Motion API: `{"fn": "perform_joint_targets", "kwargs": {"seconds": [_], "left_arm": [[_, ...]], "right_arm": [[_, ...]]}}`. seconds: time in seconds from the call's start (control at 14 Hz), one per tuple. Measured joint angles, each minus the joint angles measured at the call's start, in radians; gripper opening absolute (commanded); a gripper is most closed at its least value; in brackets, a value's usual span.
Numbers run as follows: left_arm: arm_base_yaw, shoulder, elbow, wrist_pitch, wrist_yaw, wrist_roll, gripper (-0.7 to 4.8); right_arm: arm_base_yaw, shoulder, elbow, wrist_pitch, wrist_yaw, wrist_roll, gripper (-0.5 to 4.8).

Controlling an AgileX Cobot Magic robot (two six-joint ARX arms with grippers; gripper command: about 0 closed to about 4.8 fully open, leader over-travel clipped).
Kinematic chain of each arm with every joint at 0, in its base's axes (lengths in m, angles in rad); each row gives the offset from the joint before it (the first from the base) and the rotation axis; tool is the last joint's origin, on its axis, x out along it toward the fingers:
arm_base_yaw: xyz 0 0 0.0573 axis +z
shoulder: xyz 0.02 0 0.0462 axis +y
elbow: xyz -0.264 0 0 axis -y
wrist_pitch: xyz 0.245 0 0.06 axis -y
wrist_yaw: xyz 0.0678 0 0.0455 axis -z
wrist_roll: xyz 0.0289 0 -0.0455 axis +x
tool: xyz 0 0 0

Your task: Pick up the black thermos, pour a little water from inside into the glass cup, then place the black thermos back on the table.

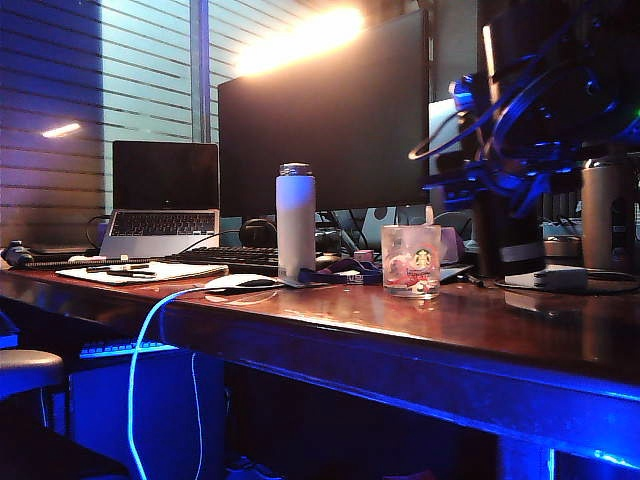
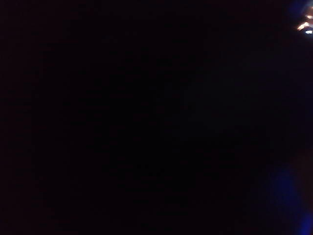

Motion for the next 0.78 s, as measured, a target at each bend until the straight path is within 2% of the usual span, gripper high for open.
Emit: {"fn": "perform_joint_targets", "kwargs": {"seconds": [0.07,0.29,0.5,0.78], "left_arm": [[0.000,0.000,0.000,0.000,0.000,0.000,0.23],[0.000,0.000,0.000,0.000,0.000,0.000,0.23],[0.000,0.000,0.000,-0.001,0.000,0.000,0.23],[0.000,0.000,0.000,-0.002,0.000,0.000,0.23]], "right_arm": [[-0.030,0.000,0.035,-0.067,-0.060,0.000,-0.02],[-0.066,0.014,0.122,-0.162,-0.115,-0.022,-0.02],[-0.076,0.083,0.204,-0.204,-0.121,-0.085,-0.02],[-0.076,0.119,0.219,-0.222,-0.129,-0.120,-0.02]]}}
